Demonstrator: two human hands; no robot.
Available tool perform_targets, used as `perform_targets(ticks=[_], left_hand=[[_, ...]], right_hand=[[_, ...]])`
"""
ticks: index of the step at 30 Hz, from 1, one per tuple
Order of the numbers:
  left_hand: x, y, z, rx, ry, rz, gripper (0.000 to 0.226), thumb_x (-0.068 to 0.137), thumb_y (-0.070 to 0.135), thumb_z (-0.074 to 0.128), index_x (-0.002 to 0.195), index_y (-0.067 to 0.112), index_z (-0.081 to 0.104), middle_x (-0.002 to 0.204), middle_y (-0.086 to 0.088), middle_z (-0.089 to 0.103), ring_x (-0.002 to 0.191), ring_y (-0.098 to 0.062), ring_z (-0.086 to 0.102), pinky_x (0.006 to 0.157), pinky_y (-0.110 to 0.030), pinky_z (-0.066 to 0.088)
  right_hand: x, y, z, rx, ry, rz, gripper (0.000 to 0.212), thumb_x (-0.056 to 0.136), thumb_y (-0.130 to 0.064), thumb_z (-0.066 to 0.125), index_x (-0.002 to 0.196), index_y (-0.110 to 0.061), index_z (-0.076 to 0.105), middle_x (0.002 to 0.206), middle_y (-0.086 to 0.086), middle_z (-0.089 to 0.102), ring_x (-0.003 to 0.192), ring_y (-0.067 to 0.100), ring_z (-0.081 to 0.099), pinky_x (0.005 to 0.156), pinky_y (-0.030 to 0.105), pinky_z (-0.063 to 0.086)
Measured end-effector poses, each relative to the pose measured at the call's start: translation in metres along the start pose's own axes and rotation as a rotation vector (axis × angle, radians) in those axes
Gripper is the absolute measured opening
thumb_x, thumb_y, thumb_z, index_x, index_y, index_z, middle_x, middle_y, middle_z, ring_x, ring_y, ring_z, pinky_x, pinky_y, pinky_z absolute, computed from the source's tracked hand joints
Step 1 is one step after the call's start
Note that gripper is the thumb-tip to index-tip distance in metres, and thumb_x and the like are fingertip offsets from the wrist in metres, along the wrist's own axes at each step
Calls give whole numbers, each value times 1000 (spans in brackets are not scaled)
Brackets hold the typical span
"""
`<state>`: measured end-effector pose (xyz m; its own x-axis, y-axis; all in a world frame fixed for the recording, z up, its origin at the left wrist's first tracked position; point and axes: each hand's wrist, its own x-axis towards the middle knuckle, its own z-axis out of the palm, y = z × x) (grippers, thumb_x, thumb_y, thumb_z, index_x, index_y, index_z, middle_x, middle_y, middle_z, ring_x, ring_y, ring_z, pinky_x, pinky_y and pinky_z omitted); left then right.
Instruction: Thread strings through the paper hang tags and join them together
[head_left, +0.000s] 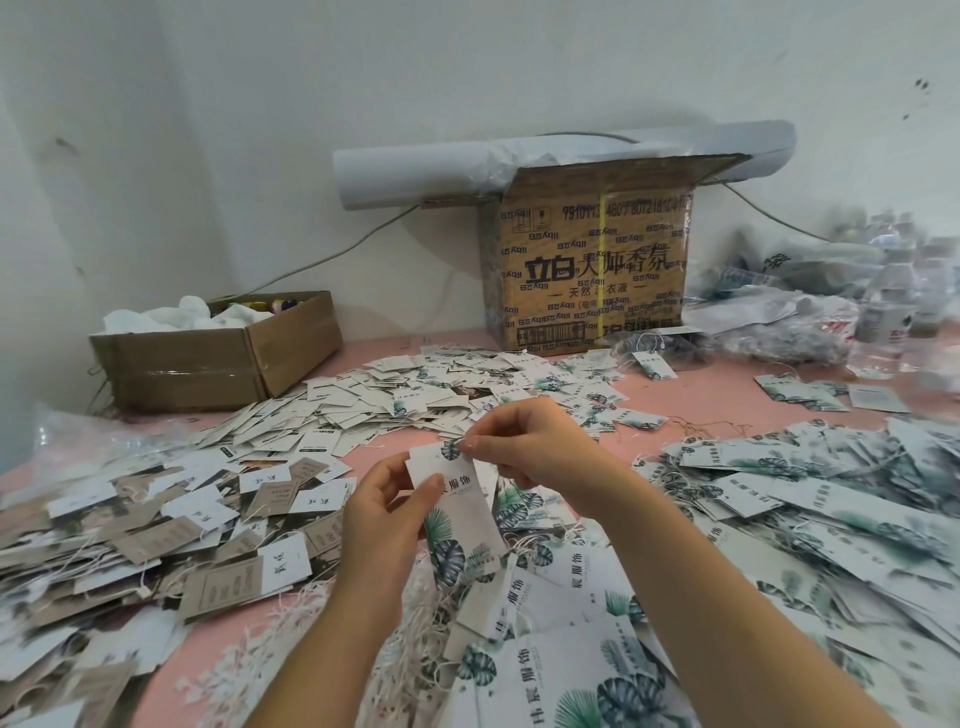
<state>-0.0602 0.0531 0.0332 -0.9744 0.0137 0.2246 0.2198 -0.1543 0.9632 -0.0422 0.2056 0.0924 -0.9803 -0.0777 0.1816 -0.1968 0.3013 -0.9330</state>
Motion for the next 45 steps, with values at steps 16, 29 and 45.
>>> perform_targets(ticks=[16, 29, 45], left_hand=[[-8, 11, 4, 65, -26, 65, 33, 87, 11, 63, 77, 40, 72, 78, 3, 73, 76, -19, 66, 78, -45, 53], [-4, 5, 3, 47, -28, 124, 14, 84, 15, 67, 72, 10, 62, 76, -28, 53, 69, -23, 48, 66, -39, 40], [-9, 11, 8, 32, -145, 144, 40, 92, 11, 55, 91, 51, 65, 76, -19, 53, 73, -21, 46, 67, -38, 40]], right_hand=[[-3, -9, 6, -63, 27, -89, 12, 88, -13, 61, 77, -10, 62, 52, -5, 52, 39, 1, 36, 40, 12, 31], [3, -5, 8, -213, 136, -269, 14, 80, 2, 67, 79, -12, 69, 70, -4, 65, 65, 11, 63, 68, 20, 54], [3, -13, 12, -661, 102, -282, 9, 90, -7, 55, 90, -10, 64, 82, -4, 53, 75, 8, 46, 58, 4, 34]])
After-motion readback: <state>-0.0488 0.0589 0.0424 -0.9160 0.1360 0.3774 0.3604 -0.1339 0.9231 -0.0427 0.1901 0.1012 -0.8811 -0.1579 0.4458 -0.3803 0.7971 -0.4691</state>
